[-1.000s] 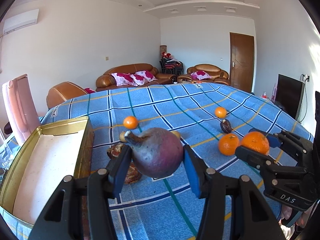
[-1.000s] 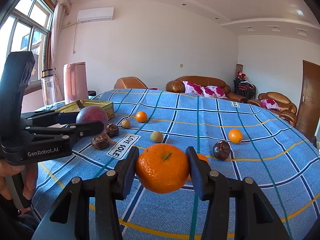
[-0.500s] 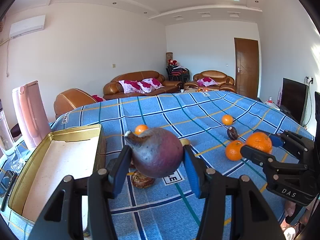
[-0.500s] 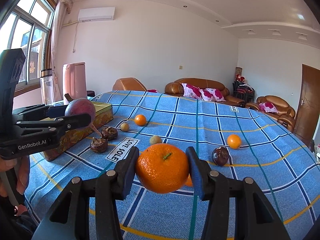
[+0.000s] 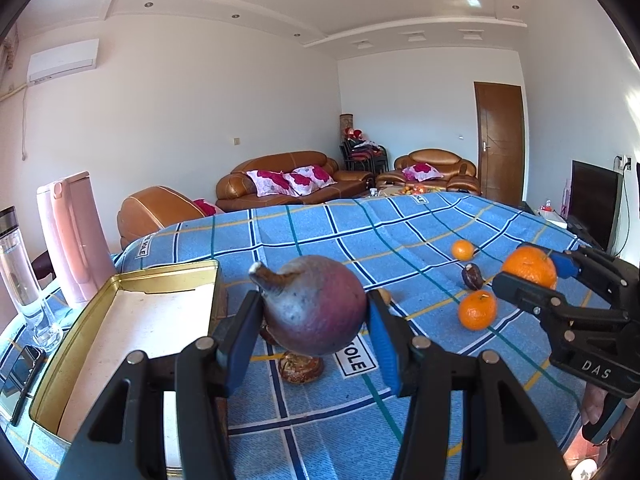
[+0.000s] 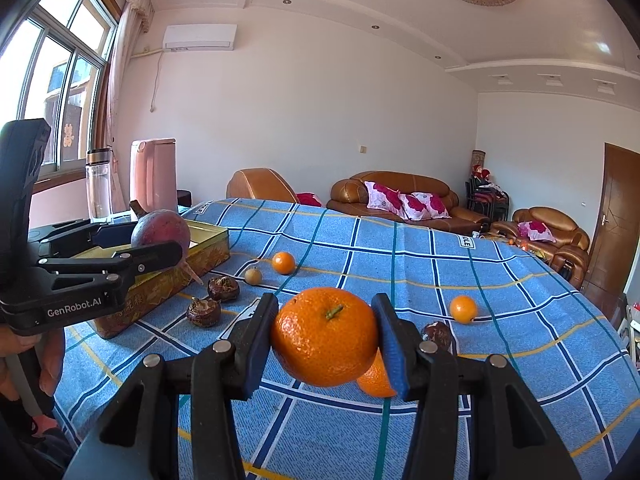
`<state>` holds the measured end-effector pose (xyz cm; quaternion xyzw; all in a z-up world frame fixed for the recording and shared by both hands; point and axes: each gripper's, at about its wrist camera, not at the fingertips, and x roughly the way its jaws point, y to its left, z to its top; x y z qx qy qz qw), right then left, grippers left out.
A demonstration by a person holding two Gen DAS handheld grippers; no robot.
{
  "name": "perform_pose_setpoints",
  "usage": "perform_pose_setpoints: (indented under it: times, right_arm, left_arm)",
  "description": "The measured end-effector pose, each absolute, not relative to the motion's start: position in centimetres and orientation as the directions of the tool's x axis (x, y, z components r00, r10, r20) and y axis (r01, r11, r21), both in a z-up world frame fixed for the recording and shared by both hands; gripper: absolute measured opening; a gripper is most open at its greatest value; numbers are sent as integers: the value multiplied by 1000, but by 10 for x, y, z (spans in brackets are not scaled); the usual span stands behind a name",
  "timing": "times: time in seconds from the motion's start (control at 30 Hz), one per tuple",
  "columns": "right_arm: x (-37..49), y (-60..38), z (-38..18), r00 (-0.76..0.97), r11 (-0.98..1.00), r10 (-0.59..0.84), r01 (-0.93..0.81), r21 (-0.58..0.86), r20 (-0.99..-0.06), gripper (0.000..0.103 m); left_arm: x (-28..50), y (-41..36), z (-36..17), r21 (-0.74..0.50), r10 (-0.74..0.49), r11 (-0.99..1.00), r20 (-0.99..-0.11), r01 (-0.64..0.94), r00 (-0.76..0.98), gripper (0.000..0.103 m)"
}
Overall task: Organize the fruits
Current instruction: 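Carry the purple onion and the mandarin toward the gold tin tray with both tools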
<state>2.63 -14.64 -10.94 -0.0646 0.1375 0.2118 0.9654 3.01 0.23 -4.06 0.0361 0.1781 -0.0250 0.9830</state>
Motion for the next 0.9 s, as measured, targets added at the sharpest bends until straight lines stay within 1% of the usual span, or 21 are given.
perform_pose_setpoints:
  times: [0.9]
  right_arm:
    - [29, -116, -85, 863, 871, 434, -475, -123, -259, 50]
  left_arm:
    - [27, 28, -36, 51, 18, 999, -334, -2, 942, 54]
